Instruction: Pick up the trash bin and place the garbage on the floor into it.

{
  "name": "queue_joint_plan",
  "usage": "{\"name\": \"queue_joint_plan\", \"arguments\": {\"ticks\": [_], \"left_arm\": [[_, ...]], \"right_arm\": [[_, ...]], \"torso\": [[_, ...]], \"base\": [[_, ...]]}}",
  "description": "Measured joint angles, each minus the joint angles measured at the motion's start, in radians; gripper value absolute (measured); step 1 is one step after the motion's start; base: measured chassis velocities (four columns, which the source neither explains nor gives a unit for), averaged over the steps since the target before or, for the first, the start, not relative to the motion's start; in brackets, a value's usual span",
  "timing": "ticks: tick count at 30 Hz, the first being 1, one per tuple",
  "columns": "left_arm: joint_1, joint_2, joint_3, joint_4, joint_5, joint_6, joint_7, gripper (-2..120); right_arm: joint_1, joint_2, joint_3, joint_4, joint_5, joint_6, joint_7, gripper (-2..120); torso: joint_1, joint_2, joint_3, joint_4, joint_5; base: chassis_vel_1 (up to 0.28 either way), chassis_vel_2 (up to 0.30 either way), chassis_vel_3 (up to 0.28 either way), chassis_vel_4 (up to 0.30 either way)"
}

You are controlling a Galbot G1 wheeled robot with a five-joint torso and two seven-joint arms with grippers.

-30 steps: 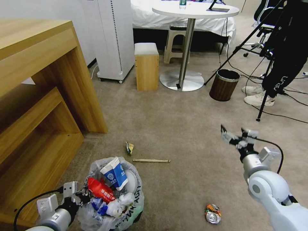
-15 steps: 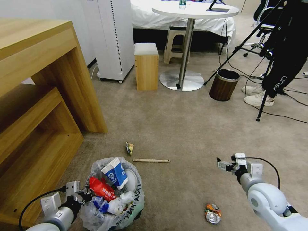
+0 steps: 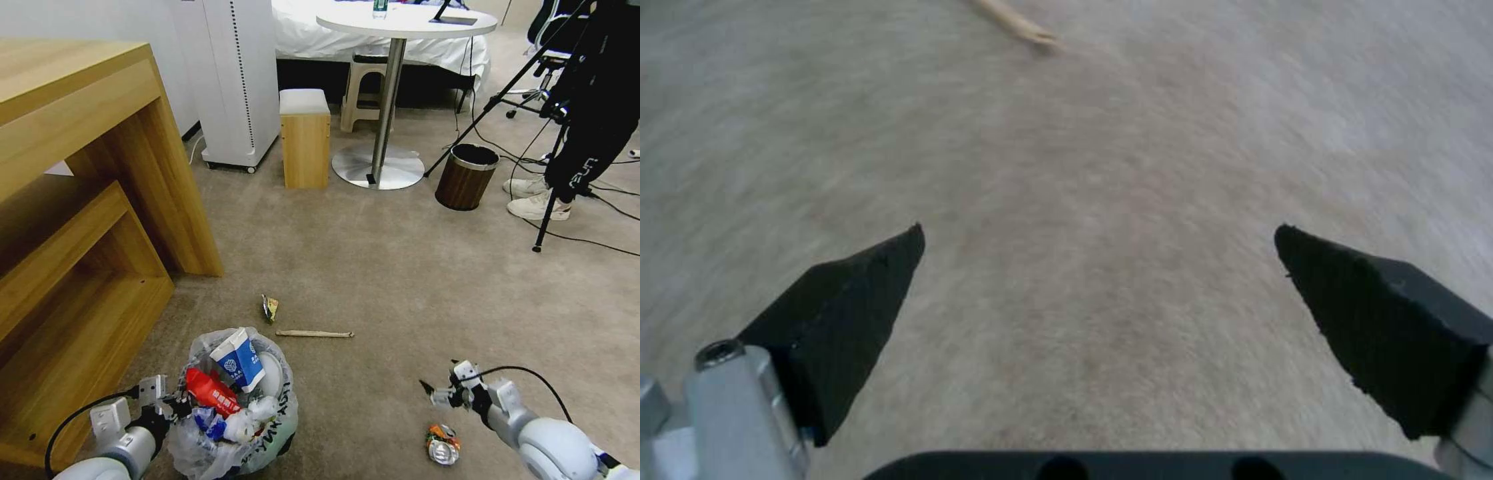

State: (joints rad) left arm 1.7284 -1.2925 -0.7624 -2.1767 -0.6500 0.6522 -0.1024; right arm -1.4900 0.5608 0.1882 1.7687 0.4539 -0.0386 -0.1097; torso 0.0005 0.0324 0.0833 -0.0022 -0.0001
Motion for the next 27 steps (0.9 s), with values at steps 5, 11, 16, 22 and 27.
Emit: {"name": "queue_joint_plan", "arguments": {"ticks": [5,11,16,22,27], "left_arm": [[-0.011,-0.005,0.0,0.016,0.0,-0.001,-0.001,0],[-0.028,-0.017,0.002,0.037,0.0,-0.003,-0.003,0],[-0.047,-0.021,0.004,0.062,0.0,-0.007,-0.004,0],[-0.071,-0.024,0.013,0.076,-0.004,-0.008,-0.004,0],[-0.075,-0.015,0.013,0.084,-0.013,-0.009,-0.004,0]], "right_arm": [[-0.063,-0.062,-0.011,-0.071,-0.086,0.196,-0.102,100],[-0.106,-0.094,-0.016,-0.183,-0.206,0.32,-0.148,100],[-0.143,-0.13,0.024,-0.262,-0.289,0.417,-0.186,100],[-0.128,-0.129,0.079,-0.336,-0.347,0.56,-0.289,93],[-0.055,-0.096,0.057,-0.408,-0.367,0.595,-0.301,89]], "torso": [[0.0,0.0,0.0,0.0,0.0],[0.0,0.0,0.0,0.0,0.0005],[0.0,0.0,0.0,-0.0001,0.0002],[0.0,0.0,0.0,0.0,0.0002],[0.0,0.0,0.0,0.0,0.0]], "base": [[0.0,0.0,0.0,0.0],[0.0,0.0,0.0,0.0],[0.0,0.0,0.0,0.0],[0.0,0.0,0.0,0.0],[0.0,0.0,0.0,0.0]]}}
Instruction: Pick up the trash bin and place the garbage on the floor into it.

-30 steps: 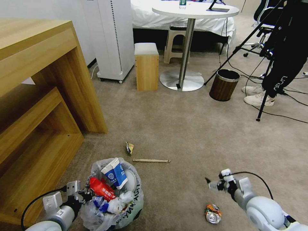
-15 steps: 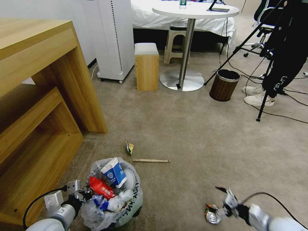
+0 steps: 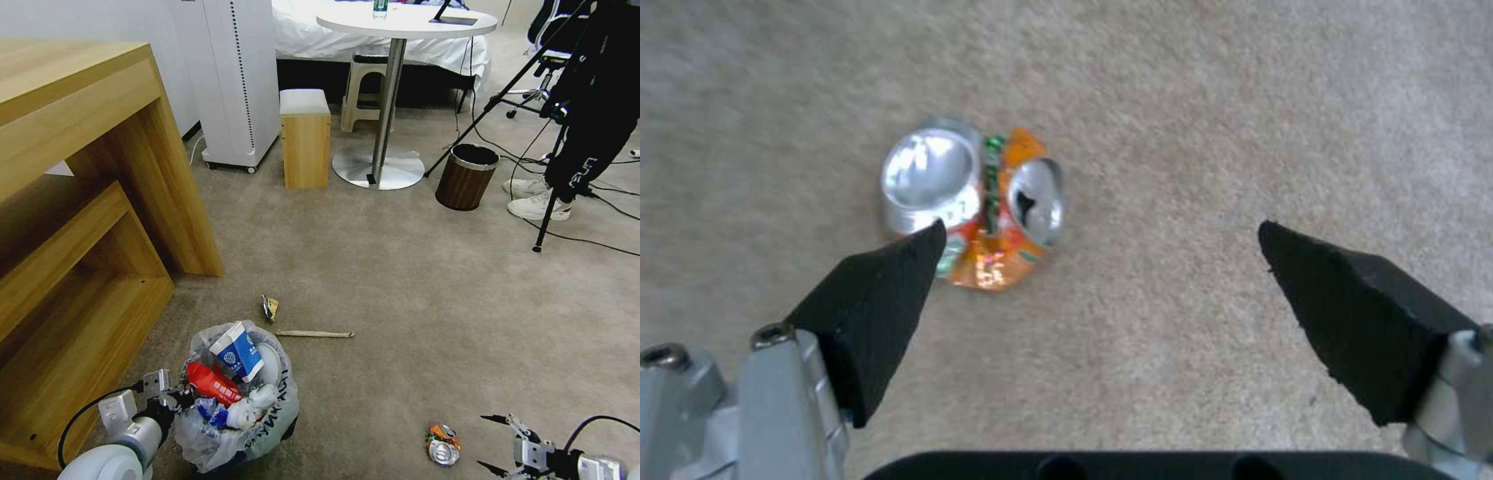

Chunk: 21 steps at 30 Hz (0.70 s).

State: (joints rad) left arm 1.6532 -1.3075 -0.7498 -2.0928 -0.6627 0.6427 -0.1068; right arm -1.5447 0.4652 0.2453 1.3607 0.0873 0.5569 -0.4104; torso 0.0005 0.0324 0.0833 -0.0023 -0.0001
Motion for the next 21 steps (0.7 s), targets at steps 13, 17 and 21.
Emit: {"name": "queue_joint_plan", "arguments": {"ticks": [13,17,21], "left_arm": [[0.004,-0.001,0.002,0.005,0.0,-0.006,-0.001,0],[0.017,-0.004,-0.001,-0.001,0.002,-0.009,-0.001,0],[0.028,-0.008,-0.006,-0.007,0.004,-0.009,-0.001,0]], "right_arm": [[0.136,0.124,-0.104,-0.175,-0.047,-0.024,0.058,89],[0.193,0.16,-0.143,-0.23,-0.052,-0.027,0.068,87],[0.254,0.185,-0.189,-0.262,-0.054,-0.024,0.075,85]], "torso": [[0.0,0.0,0.0,0.0,0.0002],[0.0,0.0,0.0,-0.0001,-0.0003],[0.0,0.0,0.0,0.0001,-0.0003]], "base": [[0.0,0.0,0.0,0.0],[0.0,0.0,0.0,0.0],[0.0,0.0,0.0,0.0]]}}
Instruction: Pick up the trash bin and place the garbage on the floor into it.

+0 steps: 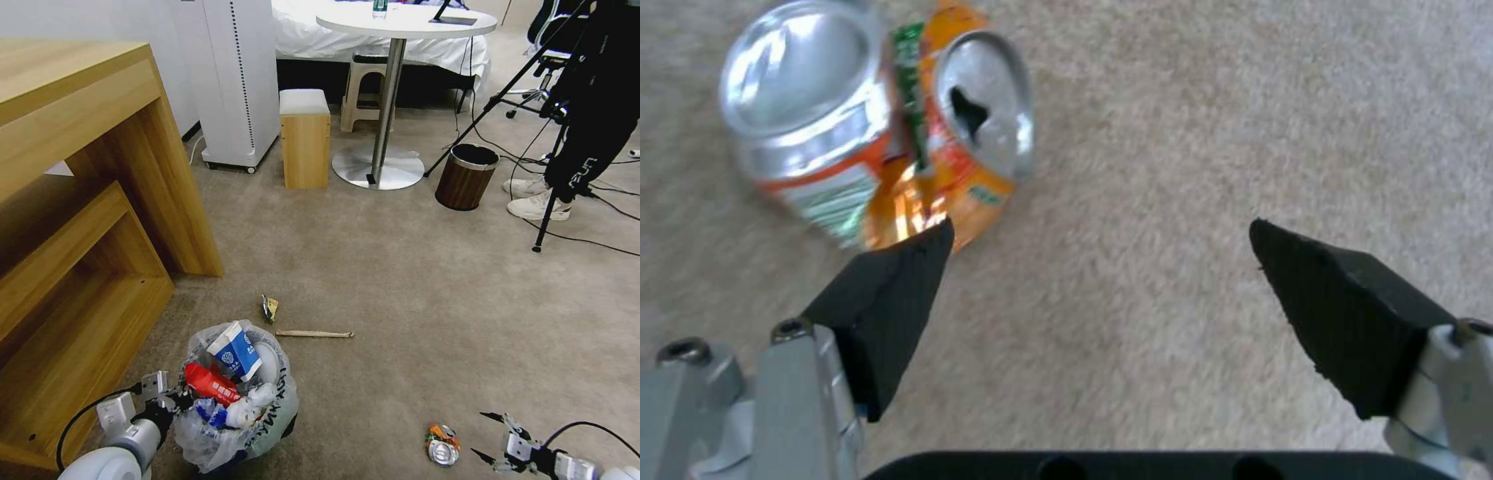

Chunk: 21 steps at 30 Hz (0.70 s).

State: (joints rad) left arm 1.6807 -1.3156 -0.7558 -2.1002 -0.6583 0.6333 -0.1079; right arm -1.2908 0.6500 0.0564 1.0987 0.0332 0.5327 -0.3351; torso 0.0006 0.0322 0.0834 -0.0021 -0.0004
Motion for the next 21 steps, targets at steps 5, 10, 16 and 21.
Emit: {"name": "queue_joint_plan", "arguments": {"ticks": [5,10,16,21], "left_arm": [[0.006,-0.012,-0.002,-0.004,0.006,-0.003,0.001,0],[0.008,-0.025,0.003,-0.017,0.012,-0.004,0.002,0],[0.007,-0.029,0.003,-0.023,0.013,-0.003,0.001,0],[0.005,-0.035,0.001,-0.023,0.017,-0.003,0.001,0]], "right_arm": [[0.047,0.017,-0.031,-0.014,0.006,-0.001,0.007,83],[0.063,0.029,-0.053,-0.004,0.014,-0.003,0.018,82],[0.051,0.013,-0.06,0.041,0.028,-0.006,0.019,82],[0.025,-0.022,-0.056,0.087,0.046,-0.006,-0.002,82]], "torso": [[0.0,0.0,0.0,-0.0001,0.0003],[0.0,0.0,0.0,-0.0002,0.0002],[0.0,0.0,0.0,-0.0001,0.0002],[0.0,0.0,0.0,-0.0003,0.0002]], "base": [[0.0,0.0,0.0,0.0],[0.0,0.0,0.0,0.0],[0.0,0.0,0.0,0.0],[0.0,0.0,0.0,0.0]]}}
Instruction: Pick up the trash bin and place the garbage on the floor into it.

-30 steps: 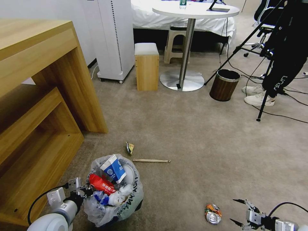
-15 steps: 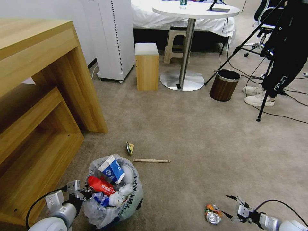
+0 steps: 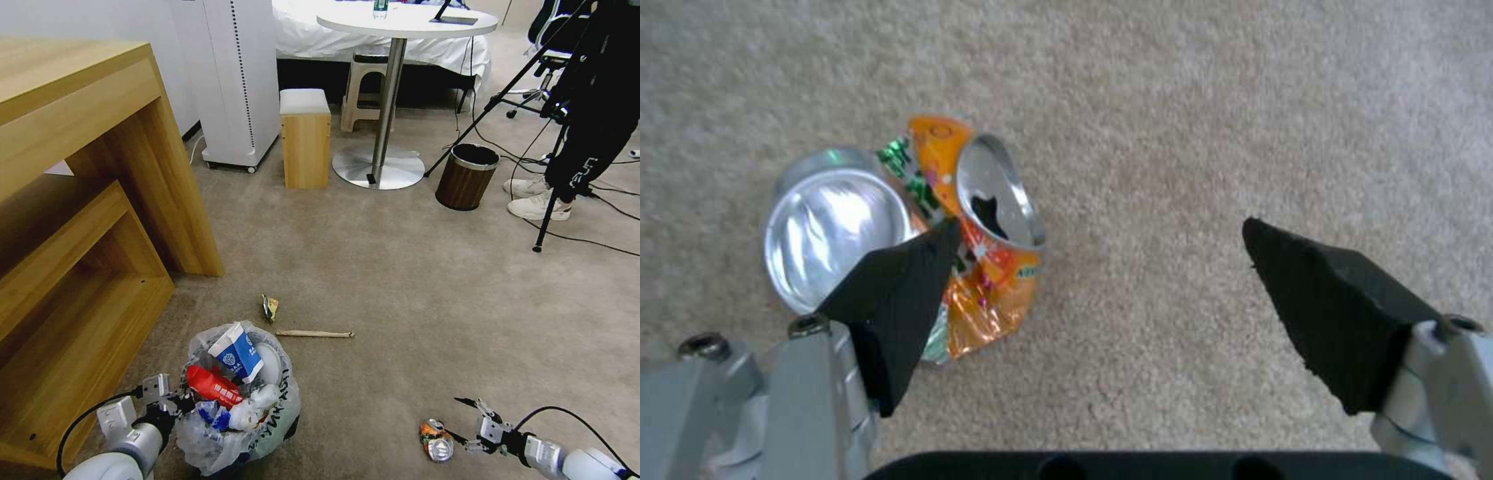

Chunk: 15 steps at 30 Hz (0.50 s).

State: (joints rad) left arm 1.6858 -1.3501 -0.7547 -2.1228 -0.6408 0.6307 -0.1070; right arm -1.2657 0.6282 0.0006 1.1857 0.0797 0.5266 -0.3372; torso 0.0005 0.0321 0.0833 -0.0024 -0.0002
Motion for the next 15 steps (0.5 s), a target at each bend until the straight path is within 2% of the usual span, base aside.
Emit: {"name": "queue_joint_plan", "arguments": {"ticks": [15], "left_arm": [[0.006,-0.01,-0.001,0.001,0.011,-0.007,0.0,0]], "right_arm": [[-0.045,-0.014,0.046,-0.002,-0.001,0.008,-0.03,82]], "torso": [[0.0,0.0,0.0,0.0,0.0001]], "base": [[0.0,0.0,0.0,0.0]]}}
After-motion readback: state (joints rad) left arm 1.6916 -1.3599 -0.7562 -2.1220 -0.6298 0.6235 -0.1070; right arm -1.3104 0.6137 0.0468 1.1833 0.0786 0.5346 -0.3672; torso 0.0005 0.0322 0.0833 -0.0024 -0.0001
